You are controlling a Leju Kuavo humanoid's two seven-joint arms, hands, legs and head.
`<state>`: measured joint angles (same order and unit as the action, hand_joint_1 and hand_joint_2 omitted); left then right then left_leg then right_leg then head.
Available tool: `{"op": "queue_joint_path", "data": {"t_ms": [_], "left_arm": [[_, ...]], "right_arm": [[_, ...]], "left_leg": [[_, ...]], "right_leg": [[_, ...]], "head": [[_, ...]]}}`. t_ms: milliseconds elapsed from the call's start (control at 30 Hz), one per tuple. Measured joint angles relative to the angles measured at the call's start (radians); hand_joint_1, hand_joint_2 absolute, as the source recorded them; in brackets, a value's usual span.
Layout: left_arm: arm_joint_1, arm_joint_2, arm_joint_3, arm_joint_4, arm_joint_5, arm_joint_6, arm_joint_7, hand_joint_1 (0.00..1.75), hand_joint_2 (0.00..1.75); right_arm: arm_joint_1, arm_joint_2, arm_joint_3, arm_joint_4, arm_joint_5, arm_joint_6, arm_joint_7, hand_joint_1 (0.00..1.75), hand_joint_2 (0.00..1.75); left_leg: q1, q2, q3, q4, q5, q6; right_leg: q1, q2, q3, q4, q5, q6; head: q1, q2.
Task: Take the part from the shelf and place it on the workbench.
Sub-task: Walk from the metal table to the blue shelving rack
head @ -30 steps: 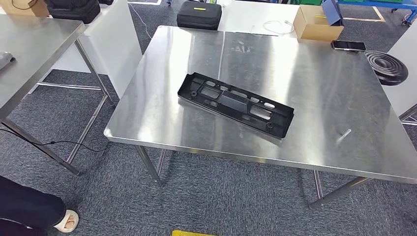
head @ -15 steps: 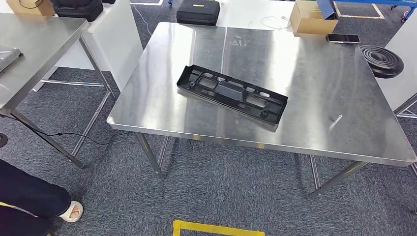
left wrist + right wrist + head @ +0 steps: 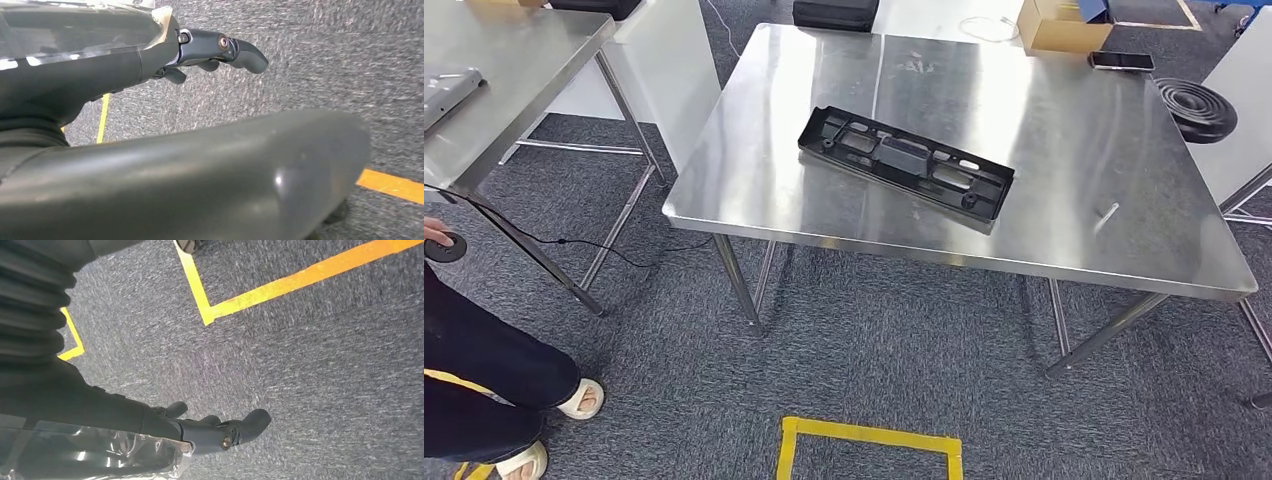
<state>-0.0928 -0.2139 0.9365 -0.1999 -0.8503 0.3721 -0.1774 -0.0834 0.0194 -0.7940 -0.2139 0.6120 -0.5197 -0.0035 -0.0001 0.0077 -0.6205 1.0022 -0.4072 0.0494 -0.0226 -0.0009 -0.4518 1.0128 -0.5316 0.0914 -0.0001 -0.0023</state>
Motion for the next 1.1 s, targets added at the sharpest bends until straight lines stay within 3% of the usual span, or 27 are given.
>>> {"op": "queue_joint_path", "data": {"t_ms": [67, 133, 167, 233, 267, 300, 333, 367, 400, 467, 533, 600, 667, 700, 767, 800, 833, 867, 900, 967, 1033, 1067, 1100], "left_arm": [[0.000, 0.000, 0.000, 0.000, 0.001, -0.001, 0.000, 0.00, 0.00], [0.001, 0.002, 0.000, 0.000, 0.003, 0.000, 0.000, 0.00, 0.00], [0.002, 0.002, 0.000, 0.000, 0.004, 0.000, 0.000, 0.00, 0.00], [0.003, 0.003, 0.001, 0.000, 0.006, 0.001, 0.000, 0.00, 0.00], [0.003, 0.003, 0.001, 0.000, 0.006, 0.001, 0.000, 0.00, 0.00], [0.003, 0.003, 0.001, 0.000, 0.006, 0.001, 0.000, 0.00, 0.00], [0.003, 0.003, 0.001, 0.000, 0.006, 0.001, 0.000, 0.00, 0.00], [0.003, 0.003, 0.001, 0.000, 0.006, 0.001, -0.001, 0.00, 0.00], [0.003, 0.003, 0.001, 0.000, 0.006, 0.001, -0.002, 0.00, 0.00], [0.002, 0.004, 0.001, 0.000, 0.005, 0.000, -0.005, 0.00, 0.00], [0.000, 0.005, 0.000, 0.000, 0.003, -0.002, -0.007, 0.00, 0.00], [0.000, 0.005, 0.000, 0.000, 0.002, -0.003, -0.008, 0.00, 0.00], [0.000, 0.005, 0.001, 0.000, 0.002, -0.003, -0.009, 0.00, 0.00], [-0.001, 0.004, 0.001, 0.000, 0.001, -0.004, -0.010, 0.00, 0.00], [-0.002, 0.004, 0.001, 0.000, -0.001, -0.005, -0.011, 0.00, 0.00], [-0.002, 0.004, 0.001, 0.000, -0.003, -0.006, -0.012, 0.00, 0.00], [-0.002, 0.003, 0.000, 0.000, -0.005, -0.006, -0.012, 0.00, 0.00], [-0.002, 0.003, 0.000, 0.000, -0.007, -0.006, -0.012, 0.00, 0.00], [-0.002, 0.003, 0.000, 0.000, -0.007, -0.006, -0.012, 0.00, 0.00], [-0.003, 0.003, 0.000, 0.001, -0.007, -0.006, -0.011, 0.00, 0.00], [-0.003, 0.003, 0.001, 0.000, -0.006, -0.006, -0.011, 0.00, 0.00], [-0.003, 0.004, 0.001, 0.000, -0.006, -0.005, -0.011, 0.00, 0.00], [-0.002, 0.003, 0.001, 0.001, -0.006, -0.005, -0.011, 0.00, 0.00]], "right_arm": [[0.000, 0.000, -0.002, 0.000, 0.001, 0.000, -0.004, 0.00, 0.00], [0.002, 0.002, -0.004, 0.000, 0.004, 0.002, -0.010, 0.00, 0.00], [0.003, 0.002, -0.005, 0.000, 0.006, 0.004, -0.012, 0.00, 0.00], [0.002, 0.003, -0.005, 0.000, 0.008, 0.006, -0.015, 0.00, 0.00], [0.002, 0.002, -0.005, 0.000, 0.008, 0.006, -0.016, 0.00, 0.00], [0.002, 0.002, -0.005, 0.000, 0.008, 0.006, -0.016, 0.00, 0.00], [0.002, 0.002, -0.005, 0.000, 0.009, 0.006, -0.017, 0.00, 0.00], [0.002, 0.002, -0.005, 0.000, 0.009, 0.007, -0.017, 0.00, 0.00], [0.002, 0.002, -0.005, 0.000, 0.009, 0.007, -0.017, 0.00, 0.00], [0.001, 0.002, -0.005, 0.000, 0.009, 0.007, -0.019, 0.00, 0.00], [-0.001, 0.003, -0.005, 0.000, 0.009, 0.008, -0.021, 0.00, 0.00], [-0.002, 0.003, -0.006, 0.000, 0.008, 0.009, -0.023, 0.00, 0.00], [-0.001, 0.003, -0.006, 0.000, 0.007, 0.009, -0.025, 0.00, 0.00], [0.000, 0.002, -0.006, 0.000, 0.006, 0.009, -0.025, 0.00, 0.00], [-0.001, 0.001, -0.007, 0.000, 0.004, 0.009, -0.027, 0.00, 0.00], [-0.001, 0.000, -0.008, 0.000, 0.003, 0.009, -0.027, 0.00, 0.00], [-0.001, -0.001, -0.008, 0.000, 0.002, 0.009, -0.028, 0.00, 0.00], [-0.001, -0.001, -0.009, 0.000, 0.001, 0.009, -0.030, 0.00, 0.00], [-0.001, -0.002, -0.010, 0.000, 0.002, 0.009, -0.031, 0.00, 0.00], [-0.003, -0.004, -0.010, 0.000, 0.003, 0.009, -0.034, 0.00, 0.00], [-0.005, -0.005, -0.010, 0.000, 0.005, 0.010, -0.035, 0.00, 0.00], [-0.006, -0.006, -0.010, 0.000, 0.006, 0.010, -0.035, 0.00, 0.00], [-0.006, -0.006, -0.011, 0.000, 0.006, 0.010, -0.036, 0.00, 0.00]], "left_leg": [[-0.004, 0.001, -0.007, -0.001, 0.018, -0.011], [-0.002, 0.000, -0.015, 0.002, 0.020, -0.020], [0.000, -0.002, -0.024, 0.022, -0.006, -0.026], [0.005, -0.005, -0.054, 0.117, -0.102, -0.036], [0.007, -0.006, -0.070, 0.185, -0.151, -0.041], [0.009, -0.007, -0.080, 0.244, -0.178, -0.044], [0.010, -0.007, -0.078, 0.279, -0.183, -0.046], [0.011, -0.007, -0.060, 0.279, -0.168, -0.047], [0.012, -0.007, -0.024, 0.243, -0.143, -0.046], [0.012, -0.008, 0.074, 0.109, -0.109, -0.039], [0.008, -0.011, 0.129, 0.018, -0.109, -0.031], [0.002, -0.012, 0.126, 0.001, -0.108, -0.023], [0.003, -0.008, 0.113, -0.008, -0.093, -0.006], [0.005, -0.007, 0.102, -0.012, -0.082, 0.003], [0.006, -0.004, 0.078, -0.014, -0.060, 0.013], [0.005, -0.003, 0.064, -0.013, -0.048, 0.014], [0.005, -0.001, 0.049, -0.013, -0.037, 0.013], [0.006, 0.000, 0.035, -0.012, -0.026, 0.010], [0.007, 0.000, 0.020, -0.011, -0.014, 0.007], [0.008, 0.000, -0.005, -0.007, 0.006, -0.004], [0.006, 0.001, -0.020, -0.002, 0.025, -0.017], [0.005, 0.001, -0.023, -0.002, 0.035, -0.023], [0.005, 0.001, -0.024, -0.003, 0.045, -0.029]], "right_leg": [[0.008, 0.003, 0.023, -0.055, -0.007, -0.013], [0.003, 0.000, 0.006, -0.055, 0.002, -0.030], [-0.001, -0.002, -0.003, -0.054, 0.011, -0.043], [-0.005, -0.007, -0.020, -0.054, 0.030, -0.066], [-0.003, -0.009, -0.030, -0.053, 0.040, -0.072], [-0.001, -0.011, -0.039, -0.052, 0.048, -0.073], [0.001, -0.013, -0.051, -0.049, 0.056, -0.072], [0.002, -0.014, -0.063, -0.044, 0.062, -0.070], [0.001, -0.014, -0.074, -0.039, 0.067, -0.067], [0.002, -0.014, -0.092, -0.025, 0.073, -0.062], [0.005, -0.015, -0.104, -0.016, 0.082, -0.050], [0.004, -0.015, -0.114, -0.016, 0.095, -0.031], [0.003, -0.013, -0.130, 0.001, 0.080, -0.023], [0.004, -0.011, -0.144, 0.032, 0.050, -0.027], [0.003, -0.007, -0.181, 0.146, -0.034, -0.040], [0.003, -0.005, -0.194, 0.210, -0.066, -0.040], [0.002, -0.004, -0.197, 0.253, -0.077, -0.033], [0.000, -0.004, -0.185, 0.267, -0.069, -0.021], [-0.003, -0.004, -0.157, 0.244, -0.046, -0.007], [-0.009, -0.003, -0.057, 0.112, -0.009, 0.012], [-0.005, 0.001, 0.028, -0.022, -0.018, 0.003], [0.000, 0.002, 0.044, -0.054, -0.027, -0.007], [0.003, 0.003, 0.040, -0.060, -0.028, -0.018]], "head": [[-0.001, 0.000], [-0.002, 0.000], [-0.004, 0.000], [-0.008, 0.000], [-0.009, 0.000], [-0.010, 0.000], [-0.009, 0.000], [-0.010, 0.000], [-0.010, 0.000], [-0.010, 0.000], [-0.009, 0.000], [-0.009, 0.000], [-0.008, 0.000], [-0.005, 0.000], [0.000, 0.000], [0.002, 0.000], [0.002, 0.000], [0.003, 0.000], [0.003, 0.000], [0.004, 0.000], [0.004, 0.000], [0.003, 0.000], [0.002, 0.000]]}}
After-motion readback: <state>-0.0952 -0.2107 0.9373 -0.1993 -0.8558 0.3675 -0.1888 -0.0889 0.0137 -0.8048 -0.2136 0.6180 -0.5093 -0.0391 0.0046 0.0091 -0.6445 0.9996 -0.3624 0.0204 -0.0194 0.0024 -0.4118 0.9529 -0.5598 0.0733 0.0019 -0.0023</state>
